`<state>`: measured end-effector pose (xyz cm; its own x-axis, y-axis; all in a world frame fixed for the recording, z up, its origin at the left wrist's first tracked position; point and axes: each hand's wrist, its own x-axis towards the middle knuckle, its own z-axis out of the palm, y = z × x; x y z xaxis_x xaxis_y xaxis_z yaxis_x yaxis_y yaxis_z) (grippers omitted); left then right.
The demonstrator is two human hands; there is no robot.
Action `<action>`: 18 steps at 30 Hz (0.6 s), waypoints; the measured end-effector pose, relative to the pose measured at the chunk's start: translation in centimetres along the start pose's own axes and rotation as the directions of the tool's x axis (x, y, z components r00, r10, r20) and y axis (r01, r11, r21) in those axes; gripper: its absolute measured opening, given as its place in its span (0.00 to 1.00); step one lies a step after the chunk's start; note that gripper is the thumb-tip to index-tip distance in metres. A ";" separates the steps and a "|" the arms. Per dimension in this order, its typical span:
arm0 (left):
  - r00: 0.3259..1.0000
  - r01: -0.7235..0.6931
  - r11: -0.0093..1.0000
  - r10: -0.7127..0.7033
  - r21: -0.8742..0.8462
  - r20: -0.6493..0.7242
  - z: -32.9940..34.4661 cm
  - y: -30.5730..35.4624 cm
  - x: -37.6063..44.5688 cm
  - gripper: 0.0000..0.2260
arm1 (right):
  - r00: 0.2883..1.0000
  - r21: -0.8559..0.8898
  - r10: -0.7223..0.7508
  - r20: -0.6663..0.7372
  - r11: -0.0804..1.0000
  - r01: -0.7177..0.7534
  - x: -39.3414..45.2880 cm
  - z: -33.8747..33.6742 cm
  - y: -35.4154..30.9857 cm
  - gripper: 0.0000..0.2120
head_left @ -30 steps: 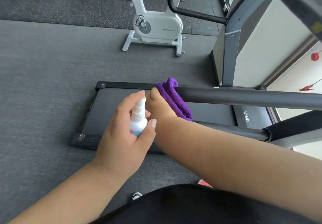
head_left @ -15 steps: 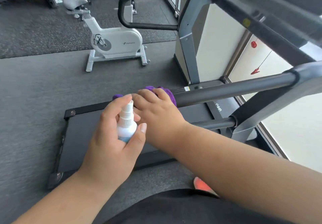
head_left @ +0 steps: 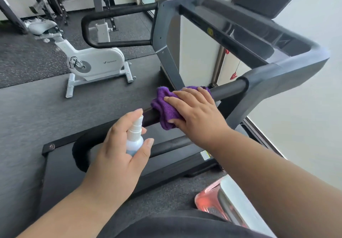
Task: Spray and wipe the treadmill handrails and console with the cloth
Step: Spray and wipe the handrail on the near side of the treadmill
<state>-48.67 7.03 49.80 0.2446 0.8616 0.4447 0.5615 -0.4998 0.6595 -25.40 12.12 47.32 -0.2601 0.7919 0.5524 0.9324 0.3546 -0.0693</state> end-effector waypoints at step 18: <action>0.992 0.121 0.984 -0.115 0.128 -0.050 7.9 6.0 3.3 0.28 | 0.971 0.095 0.184 -0.151 0.981 -0.171 -3.8 -0.8 11.0 0.22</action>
<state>-38.21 7.57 50.44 0.1385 0.9079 0.3957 0.6833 -0.3768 0.6253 -13.92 12.67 45.15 -0.0436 0.7595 0.6490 0.9350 0.2599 -0.2413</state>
